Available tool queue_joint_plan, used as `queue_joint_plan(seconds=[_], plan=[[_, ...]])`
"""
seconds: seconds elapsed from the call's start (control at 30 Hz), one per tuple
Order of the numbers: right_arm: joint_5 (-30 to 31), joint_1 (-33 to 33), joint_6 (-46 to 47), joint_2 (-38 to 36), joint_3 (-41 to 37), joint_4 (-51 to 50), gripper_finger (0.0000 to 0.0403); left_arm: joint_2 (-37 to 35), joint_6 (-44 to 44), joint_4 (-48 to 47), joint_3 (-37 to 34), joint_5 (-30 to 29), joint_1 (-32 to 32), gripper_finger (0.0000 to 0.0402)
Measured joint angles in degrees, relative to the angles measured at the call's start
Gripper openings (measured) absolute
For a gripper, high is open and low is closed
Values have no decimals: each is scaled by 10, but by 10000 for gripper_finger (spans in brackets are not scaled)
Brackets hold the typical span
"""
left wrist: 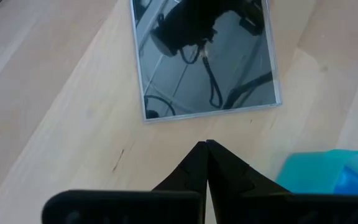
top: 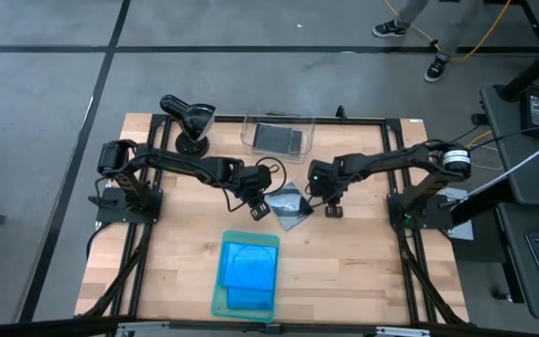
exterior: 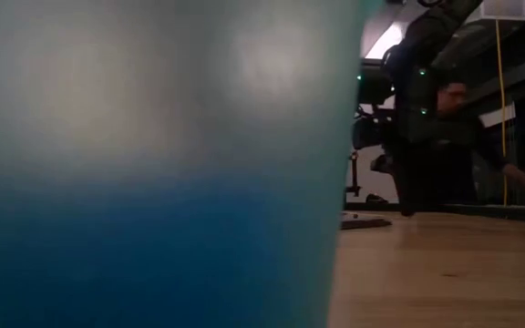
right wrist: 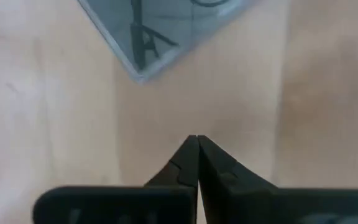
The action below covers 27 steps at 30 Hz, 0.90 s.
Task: Pick & place jewel cases by type
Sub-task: Put the black cd case into the transparent bin
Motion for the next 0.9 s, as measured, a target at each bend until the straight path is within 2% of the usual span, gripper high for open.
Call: queue_joint_plan(seconds=[0.17, 0.33, 0.57, 0.73, 0.9], plan=[[-42, 25, 21, 31, 10, 41, 13, -2, 13, 0, 0, 13, 4, 2], [-98, 54, 4, 75, 61, 52, 6, -11, 13, -5, 0, 13, 0, 2], [-101, 59, -70, 144, 174, 97, 17, -30, 17, -12, 0, -1, -1, 3], [-100, 40, -91, 198, 263, 24, 15, -44, 14, -25, 0, -3, -1, 1], [-96, 25, -93, 190, 256, -77, 5, -52, 13, -46, 0, -27, -9, 3]])
